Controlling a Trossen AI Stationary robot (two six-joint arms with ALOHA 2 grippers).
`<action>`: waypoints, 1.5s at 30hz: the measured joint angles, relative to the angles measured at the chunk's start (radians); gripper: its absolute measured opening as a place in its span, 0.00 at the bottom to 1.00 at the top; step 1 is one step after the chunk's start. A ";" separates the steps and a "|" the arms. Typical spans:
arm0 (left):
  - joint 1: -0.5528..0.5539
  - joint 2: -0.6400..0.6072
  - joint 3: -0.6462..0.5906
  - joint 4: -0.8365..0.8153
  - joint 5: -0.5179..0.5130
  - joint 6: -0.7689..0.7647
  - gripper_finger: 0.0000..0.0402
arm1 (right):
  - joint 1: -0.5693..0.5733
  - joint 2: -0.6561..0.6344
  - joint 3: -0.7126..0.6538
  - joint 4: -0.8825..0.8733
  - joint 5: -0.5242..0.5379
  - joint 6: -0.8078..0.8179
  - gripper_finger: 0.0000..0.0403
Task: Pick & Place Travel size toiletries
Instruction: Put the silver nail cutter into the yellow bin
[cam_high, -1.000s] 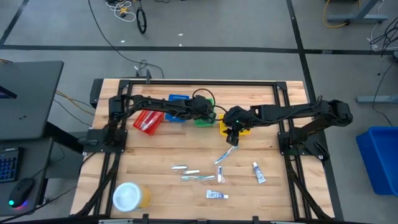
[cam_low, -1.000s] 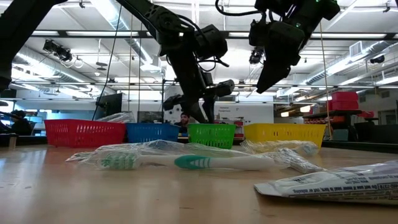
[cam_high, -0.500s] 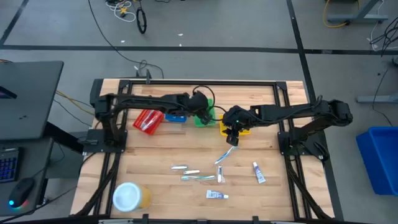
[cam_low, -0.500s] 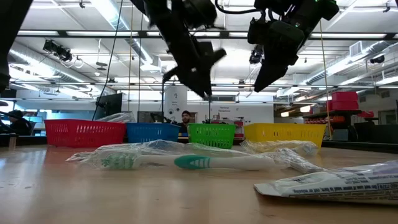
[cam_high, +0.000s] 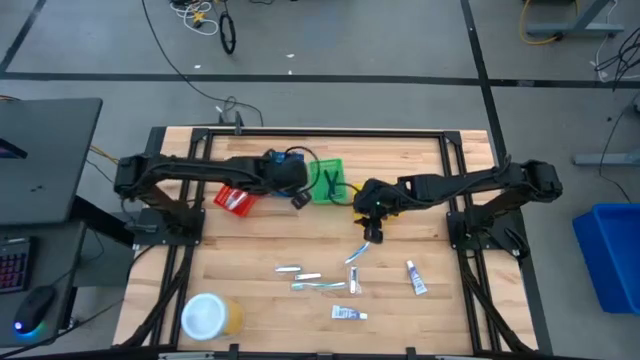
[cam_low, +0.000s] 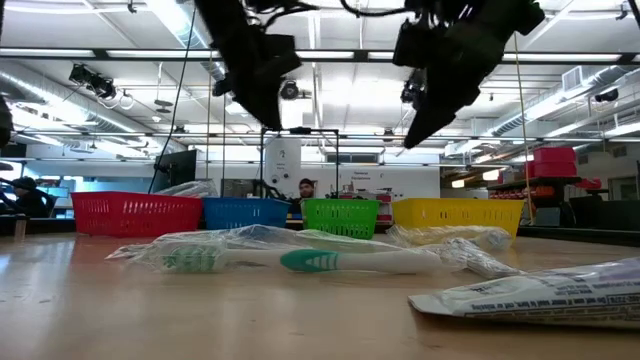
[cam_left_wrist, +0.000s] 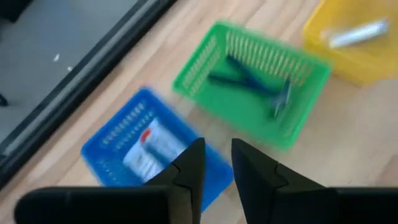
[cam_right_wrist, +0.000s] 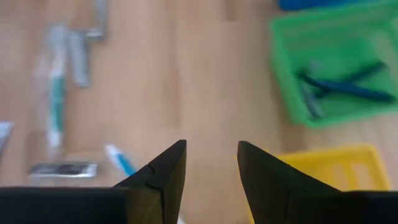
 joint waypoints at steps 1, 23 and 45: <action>-0.002 -0.023 -0.032 0.012 0.006 0.000 0.20 | 0.007 0.000 0.000 0.004 -0.019 -0.022 0.37; -0.003 -0.248 -0.427 0.514 0.225 0.066 0.15 | 0.228 0.183 0.000 0.195 -0.200 -0.353 0.57; -0.032 -0.247 -0.427 0.517 0.245 0.056 0.15 | 0.321 0.417 0.001 0.291 -0.189 -0.633 0.51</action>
